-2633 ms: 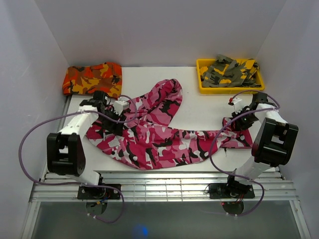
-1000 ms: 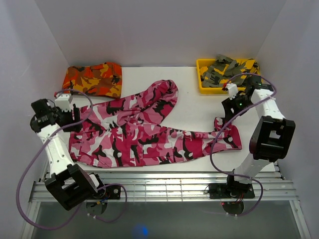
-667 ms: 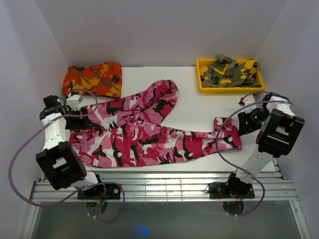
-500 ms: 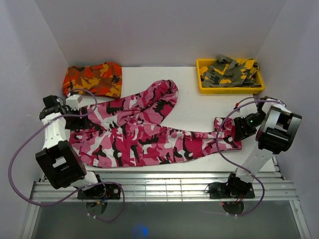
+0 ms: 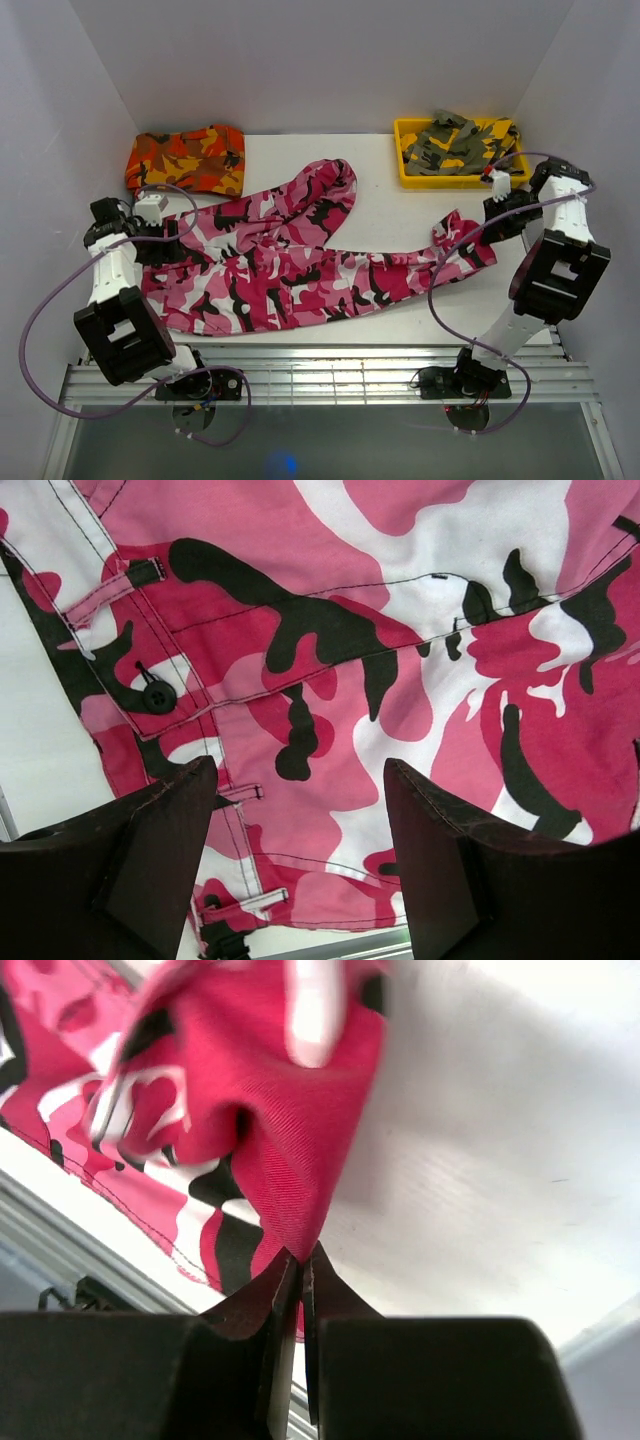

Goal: Fold and stack the trousers
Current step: Flatten the trousers out

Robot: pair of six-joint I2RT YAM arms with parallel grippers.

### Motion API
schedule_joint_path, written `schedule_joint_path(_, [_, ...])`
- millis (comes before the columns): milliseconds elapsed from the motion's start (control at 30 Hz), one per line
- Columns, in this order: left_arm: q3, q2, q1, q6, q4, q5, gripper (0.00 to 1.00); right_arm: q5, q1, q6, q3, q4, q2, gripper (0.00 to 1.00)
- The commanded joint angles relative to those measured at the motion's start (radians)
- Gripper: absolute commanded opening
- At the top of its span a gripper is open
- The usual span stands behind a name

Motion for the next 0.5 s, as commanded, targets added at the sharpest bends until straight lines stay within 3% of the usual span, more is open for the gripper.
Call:
schedule_joint_path(0, [-0.011,-0.03,-0.001,0.003,0.041,0.012,0.79,-0.038,0.158,0.004,0.072,-0.127,-0.189,0.08])
schedule_joint_path(67, [-0.001,-0.016,0.001,0.001,0.042,0.009,0.79,-0.021,0.281,0.056,0.005,-0.088,-0.232,0.08])
schedule_joint_path(100, [0.004,-0.002,-0.001,0.003,0.039,0.008,0.78,-0.027,0.406,0.078,-0.064,-0.074,-0.249,0.08])
schedule_joint_path(233, [0.03,0.013,-0.001,0.004,0.03,0.002,0.78,-0.056,0.688,0.208,-0.155,0.014,-0.183,0.08])
schedule_joint_path(267, [0.041,0.015,-0.001,0.007,0.024,-0.001,0.78,-0.061,0.732,0.24,-0.157,0.031,-0.159,0.18])
schedule_joint_path(300, [0.044,0.018,-0.001,0.007,0.021,-0.004,0.79,-0.087,0.798,0.251,-0.154,0.035,-0.119,0.36])
schedule_joint_path(367, [0.052,0.016,-0.001,0.009,0.012,-0.011,0.79,-0.113,0.84,0.282,-0.14,0.044,-0.097,0.52])
schedule_joint_path(400, [0.052,0.016,-0.001,0.009,0.01,-0.011,0.79,-0.134,0.844,0.291,-0.126,0.051,-0.085,0.67])
schedule_joint_path(467, [0.049,0.012,0.001,0.007,0.005,-0.006,0.79,-0.132,0.826,0.308,-0.06,0.052,-0.082,0.77])
